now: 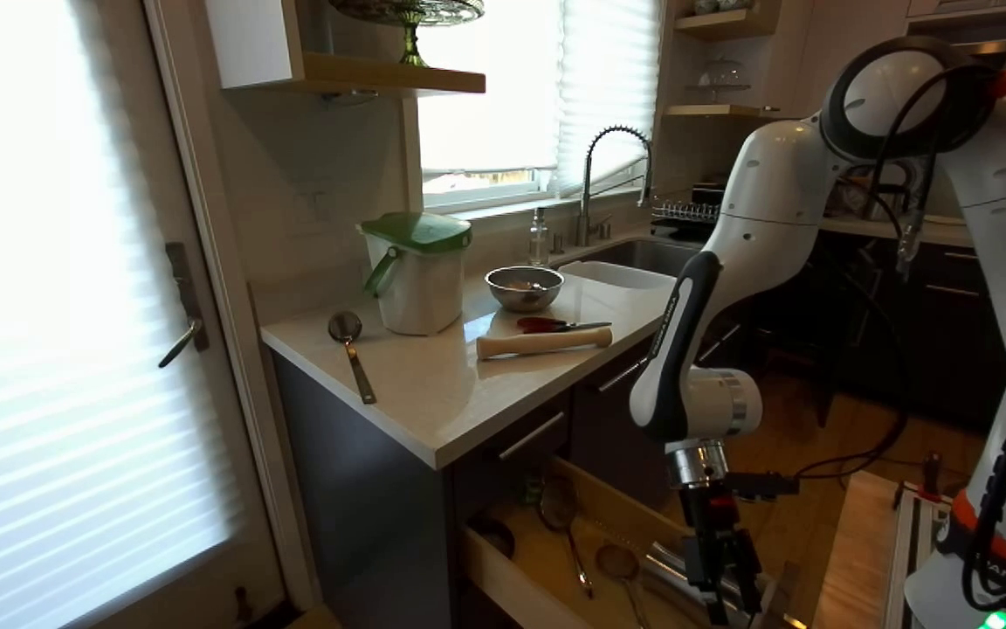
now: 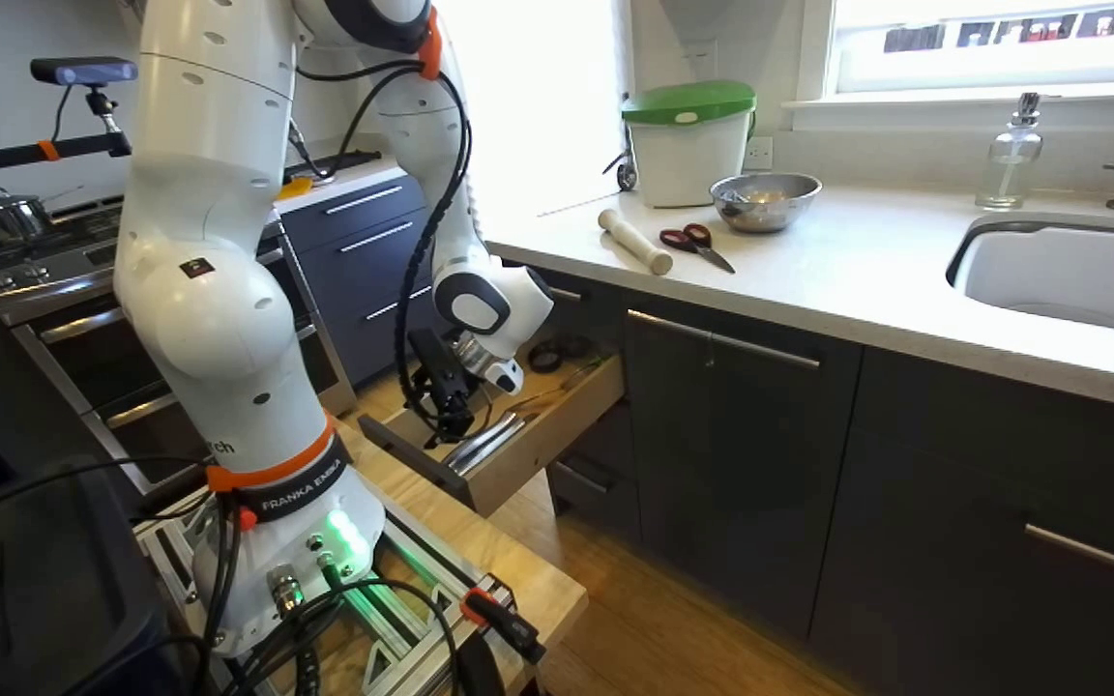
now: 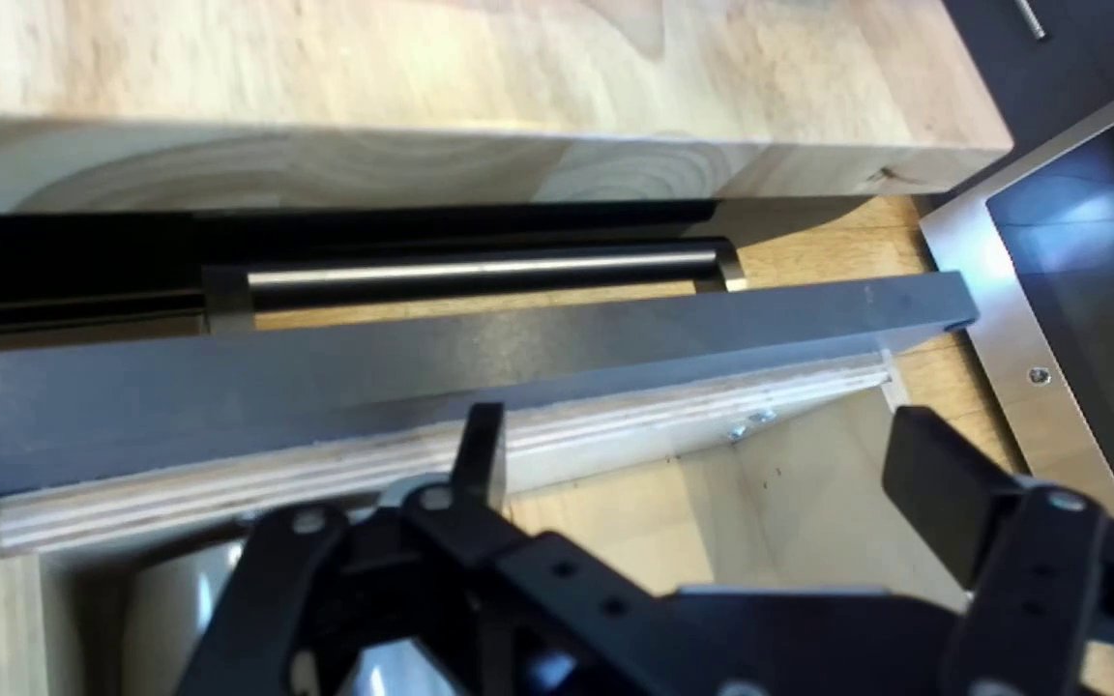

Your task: Pick up the strainer on the counter and put it in the open drawer

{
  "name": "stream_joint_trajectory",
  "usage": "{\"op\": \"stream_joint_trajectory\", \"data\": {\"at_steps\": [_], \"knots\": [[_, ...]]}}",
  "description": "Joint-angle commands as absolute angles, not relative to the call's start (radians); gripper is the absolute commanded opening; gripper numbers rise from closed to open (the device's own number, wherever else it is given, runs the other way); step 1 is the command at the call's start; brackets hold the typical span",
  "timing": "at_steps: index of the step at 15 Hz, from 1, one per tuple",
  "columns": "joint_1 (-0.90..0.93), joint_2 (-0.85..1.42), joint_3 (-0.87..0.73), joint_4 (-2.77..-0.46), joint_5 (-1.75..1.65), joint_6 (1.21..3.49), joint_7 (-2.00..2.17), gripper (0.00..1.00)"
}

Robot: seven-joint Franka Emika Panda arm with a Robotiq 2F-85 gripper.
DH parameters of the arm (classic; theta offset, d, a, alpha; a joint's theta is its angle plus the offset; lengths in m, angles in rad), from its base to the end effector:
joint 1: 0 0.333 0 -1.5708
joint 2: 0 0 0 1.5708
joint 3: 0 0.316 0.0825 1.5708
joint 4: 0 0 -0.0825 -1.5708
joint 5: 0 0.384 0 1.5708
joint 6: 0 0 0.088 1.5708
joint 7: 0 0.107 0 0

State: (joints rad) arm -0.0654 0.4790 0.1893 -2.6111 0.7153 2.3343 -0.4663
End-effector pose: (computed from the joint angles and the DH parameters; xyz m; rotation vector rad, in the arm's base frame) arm 0.3125 0.0669 0.0624 -2.4962 0.1298 0.8641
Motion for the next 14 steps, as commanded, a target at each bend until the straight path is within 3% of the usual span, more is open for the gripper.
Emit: {"op": "stream_joint_trajectory", "data": {"at_steps": [1,8,14], "knots": [[-0.093,0.325,0.225,-2.695,0.829,2.430,-0.551,1.00],[-0.013,-0.006,0.237,-2.833,1.196,2.526,-0.777,1.00],[0.040,0.004,0.231,-2.736,1.319,2.598,-0.839,1.00]]}}
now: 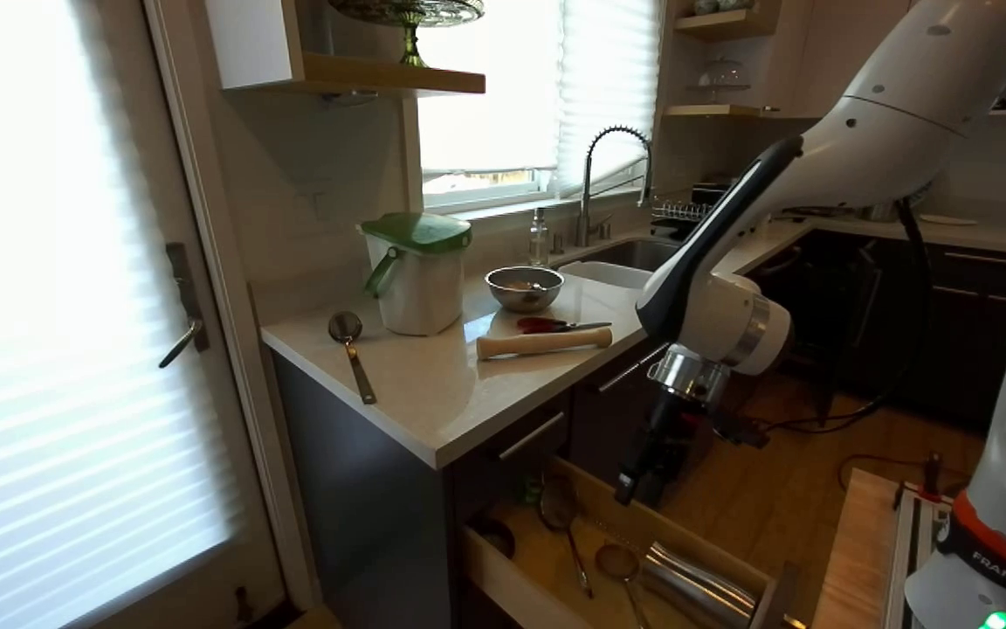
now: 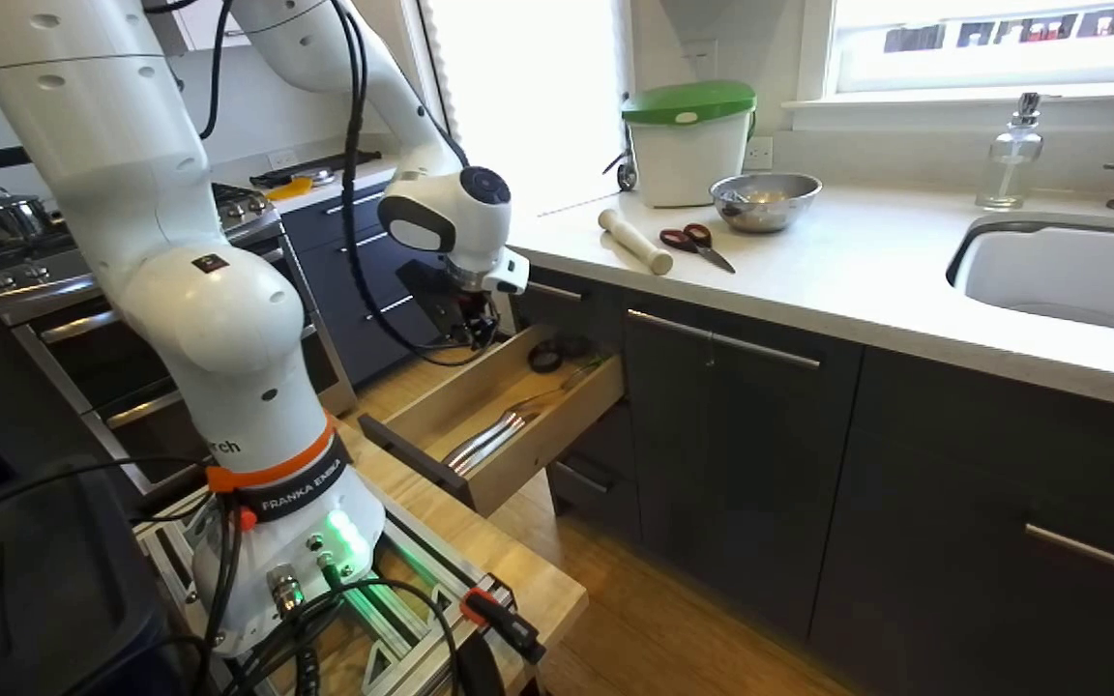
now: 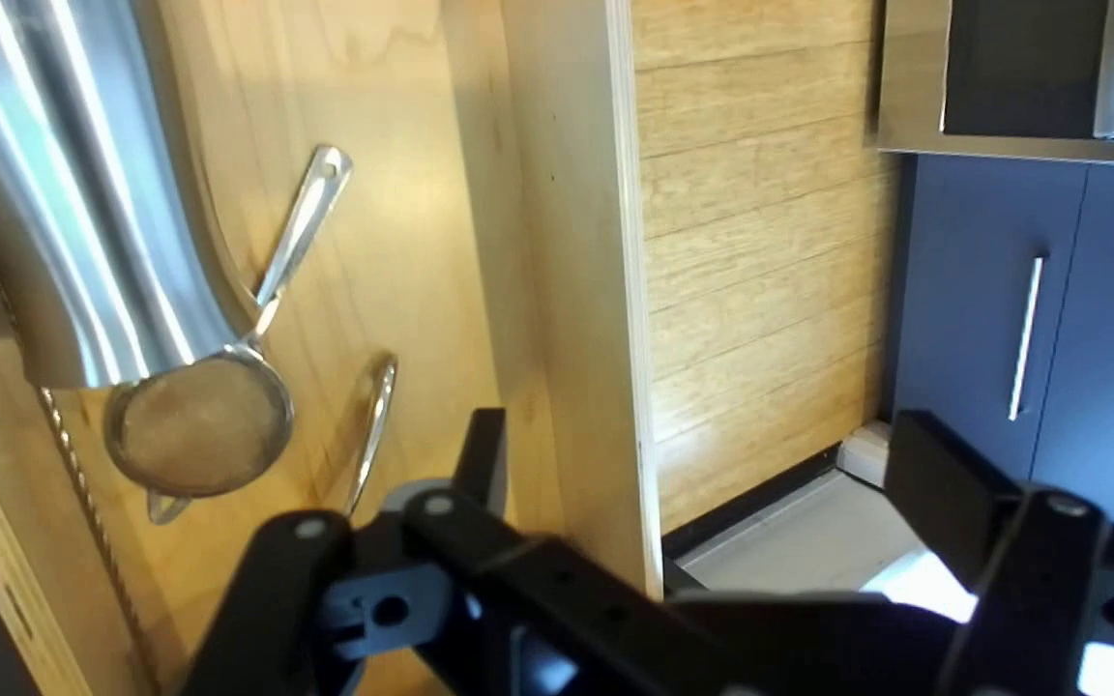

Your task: Pick up the strainer on the counter and put it in the open drawer

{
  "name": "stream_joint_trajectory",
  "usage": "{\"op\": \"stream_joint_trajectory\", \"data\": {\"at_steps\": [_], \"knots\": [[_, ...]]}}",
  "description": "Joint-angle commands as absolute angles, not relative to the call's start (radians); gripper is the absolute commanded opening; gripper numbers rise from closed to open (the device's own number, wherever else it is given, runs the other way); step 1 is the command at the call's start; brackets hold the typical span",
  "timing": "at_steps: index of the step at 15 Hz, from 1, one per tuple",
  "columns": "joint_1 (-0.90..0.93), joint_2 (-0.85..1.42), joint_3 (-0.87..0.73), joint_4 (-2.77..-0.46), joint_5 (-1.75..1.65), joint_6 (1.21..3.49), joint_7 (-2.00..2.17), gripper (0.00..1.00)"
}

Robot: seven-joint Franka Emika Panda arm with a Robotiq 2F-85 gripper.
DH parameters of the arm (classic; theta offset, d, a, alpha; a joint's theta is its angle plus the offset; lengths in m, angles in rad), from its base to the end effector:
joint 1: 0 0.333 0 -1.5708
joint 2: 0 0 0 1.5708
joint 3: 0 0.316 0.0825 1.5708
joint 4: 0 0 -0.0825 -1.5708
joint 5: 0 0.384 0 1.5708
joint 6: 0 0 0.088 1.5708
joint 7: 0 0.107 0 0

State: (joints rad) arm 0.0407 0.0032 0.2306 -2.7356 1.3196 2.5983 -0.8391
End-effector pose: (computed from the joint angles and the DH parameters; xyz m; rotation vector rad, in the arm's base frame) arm 0.3600 0.0801 0.2037 -2.5616 0.1291 -0.0667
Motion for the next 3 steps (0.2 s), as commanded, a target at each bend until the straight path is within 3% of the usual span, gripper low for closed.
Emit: {"op": "stream_joint_trajectory", "data": {"at_steps": [1,3], "knots": [[0.050,-0.004,0.230,-2.735,1.326,2.607,-0.841,1.00],[0.057,-0.008,0.229,-2.735,1.329,2.609,-0.843,1.00]]}}
